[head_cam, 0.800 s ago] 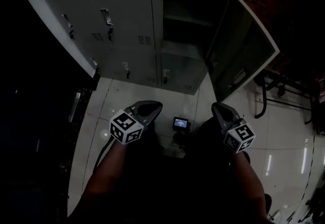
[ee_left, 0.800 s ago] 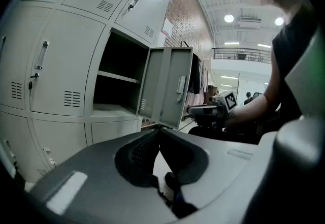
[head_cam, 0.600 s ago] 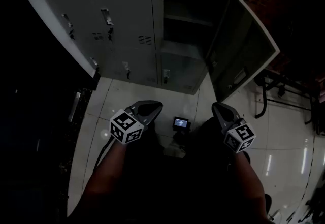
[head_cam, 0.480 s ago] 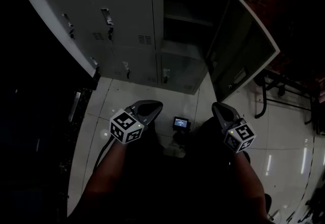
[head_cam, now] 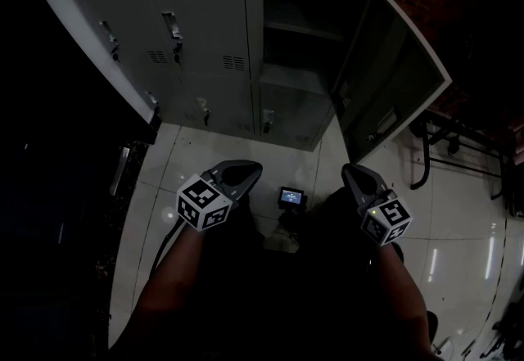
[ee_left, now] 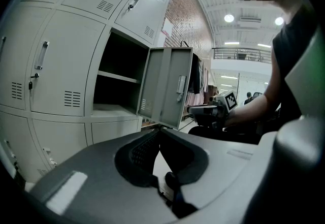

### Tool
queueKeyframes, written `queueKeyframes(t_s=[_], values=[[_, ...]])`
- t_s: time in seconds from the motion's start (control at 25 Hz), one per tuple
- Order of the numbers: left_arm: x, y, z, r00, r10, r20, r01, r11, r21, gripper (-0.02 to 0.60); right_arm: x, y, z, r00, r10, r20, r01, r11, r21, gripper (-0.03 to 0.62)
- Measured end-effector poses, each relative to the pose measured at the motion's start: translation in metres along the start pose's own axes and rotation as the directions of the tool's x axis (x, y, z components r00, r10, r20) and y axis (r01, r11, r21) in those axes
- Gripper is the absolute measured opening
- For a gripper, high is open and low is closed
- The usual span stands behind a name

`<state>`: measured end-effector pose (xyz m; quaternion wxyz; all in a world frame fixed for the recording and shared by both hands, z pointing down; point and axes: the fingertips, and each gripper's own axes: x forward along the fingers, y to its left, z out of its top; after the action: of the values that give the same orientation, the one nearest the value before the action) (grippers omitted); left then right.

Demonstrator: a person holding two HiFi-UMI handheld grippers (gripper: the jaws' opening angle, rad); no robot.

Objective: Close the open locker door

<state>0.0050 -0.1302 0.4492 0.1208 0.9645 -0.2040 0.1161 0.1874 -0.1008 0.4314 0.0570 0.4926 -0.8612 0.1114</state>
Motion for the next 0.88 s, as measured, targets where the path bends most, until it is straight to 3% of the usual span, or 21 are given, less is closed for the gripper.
queueKeyframes(t_s=[0.52, 0.72, 0.88], values=[[0.0, -0.001, 0.001, 1.0, 0.001, 0.001, -0.001, 1.0, -0.006, 0.012, -0.007, -0.005, 0.01, 0.999, -0.008, 0.046, 0.007, 1.0, 0.017, 0.003], [-0.001, 0.0, 0.001, 1.0, 0.003, 0.003, -0.003, 1.0, -0.006, 0.012, -0.019, -0.017, 0.018, 0.998, -0.047, 0.045, 0.049, 0.998, -0.031, 0.004], [0.0, 0.0, 0.003, 1.0, 0.001, 0.008, -0.001, 1.0, -0.003, 0.012, -0.035, -0.04, 0.013, 0.998, -0.051, -0.029, 0.05, 0.999, -0.009, 0.066]])
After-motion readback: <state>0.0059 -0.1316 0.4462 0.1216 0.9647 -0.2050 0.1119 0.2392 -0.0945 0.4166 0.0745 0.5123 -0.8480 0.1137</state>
